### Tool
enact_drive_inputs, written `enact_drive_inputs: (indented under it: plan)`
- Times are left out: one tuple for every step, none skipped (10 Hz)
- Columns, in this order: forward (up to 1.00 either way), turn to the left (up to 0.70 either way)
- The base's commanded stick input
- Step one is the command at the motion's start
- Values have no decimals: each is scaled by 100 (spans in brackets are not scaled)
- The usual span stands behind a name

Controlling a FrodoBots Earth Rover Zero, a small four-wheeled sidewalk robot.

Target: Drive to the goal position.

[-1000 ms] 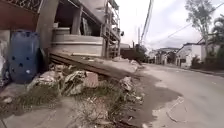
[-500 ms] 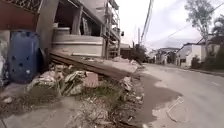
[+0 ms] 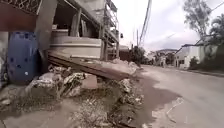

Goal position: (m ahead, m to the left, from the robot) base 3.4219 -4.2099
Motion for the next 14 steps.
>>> enact_drive_inputs:
  plan:
    - [70, -27]
    - [70, -27]
    - [70, -27]
    - [70, -27]
    - [70, -27]
    - [70, -27]
    - [70, -27]
    - [70, -27]
    - [70, -27]
    - [70, -27]
    - [70, -27]
    - [70, -27]
    - [70, -27]
    - [70, -27]
